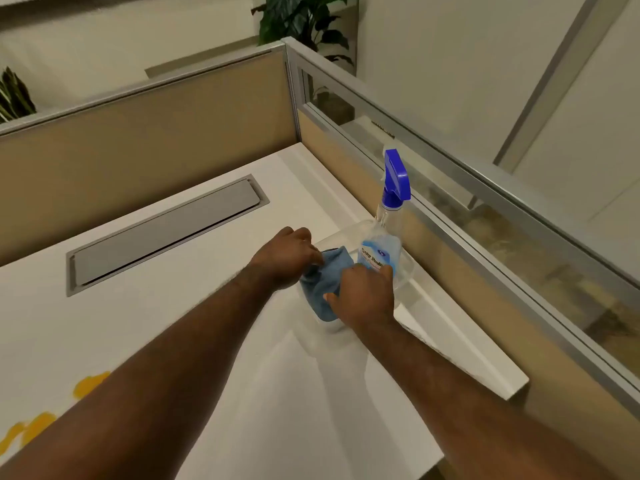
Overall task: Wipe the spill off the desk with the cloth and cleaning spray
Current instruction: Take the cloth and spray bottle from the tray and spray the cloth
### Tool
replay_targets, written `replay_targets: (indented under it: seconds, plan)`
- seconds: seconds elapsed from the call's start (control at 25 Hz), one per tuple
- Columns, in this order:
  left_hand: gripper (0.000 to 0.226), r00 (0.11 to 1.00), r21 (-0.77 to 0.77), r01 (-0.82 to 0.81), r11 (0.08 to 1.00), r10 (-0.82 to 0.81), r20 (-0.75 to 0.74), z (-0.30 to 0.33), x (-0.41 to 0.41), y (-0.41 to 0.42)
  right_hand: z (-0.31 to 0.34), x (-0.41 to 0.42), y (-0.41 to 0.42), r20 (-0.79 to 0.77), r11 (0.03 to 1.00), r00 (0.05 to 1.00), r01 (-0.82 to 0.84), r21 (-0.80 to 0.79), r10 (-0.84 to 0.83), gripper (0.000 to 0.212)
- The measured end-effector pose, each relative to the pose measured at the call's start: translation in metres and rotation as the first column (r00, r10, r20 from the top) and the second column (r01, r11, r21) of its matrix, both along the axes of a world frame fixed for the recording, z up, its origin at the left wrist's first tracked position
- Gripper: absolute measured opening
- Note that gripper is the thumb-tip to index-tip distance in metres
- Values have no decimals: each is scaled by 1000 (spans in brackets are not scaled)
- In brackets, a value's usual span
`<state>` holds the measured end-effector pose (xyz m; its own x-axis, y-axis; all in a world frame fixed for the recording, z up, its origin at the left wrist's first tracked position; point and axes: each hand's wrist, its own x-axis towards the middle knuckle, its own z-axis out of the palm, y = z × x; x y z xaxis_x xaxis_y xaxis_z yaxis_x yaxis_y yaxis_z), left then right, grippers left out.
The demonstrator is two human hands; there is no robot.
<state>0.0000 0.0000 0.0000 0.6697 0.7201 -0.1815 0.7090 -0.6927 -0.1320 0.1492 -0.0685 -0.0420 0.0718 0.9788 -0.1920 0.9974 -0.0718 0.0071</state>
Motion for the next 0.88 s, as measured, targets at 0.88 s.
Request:
replay_targets:
  seconds: [0.88]
  plan:
    - [24, 978, 96, 150, 984, -162, 130, -3, 0, 26, 4, -19, 2, -154, 997, 986, 49, -62, -58, 67]
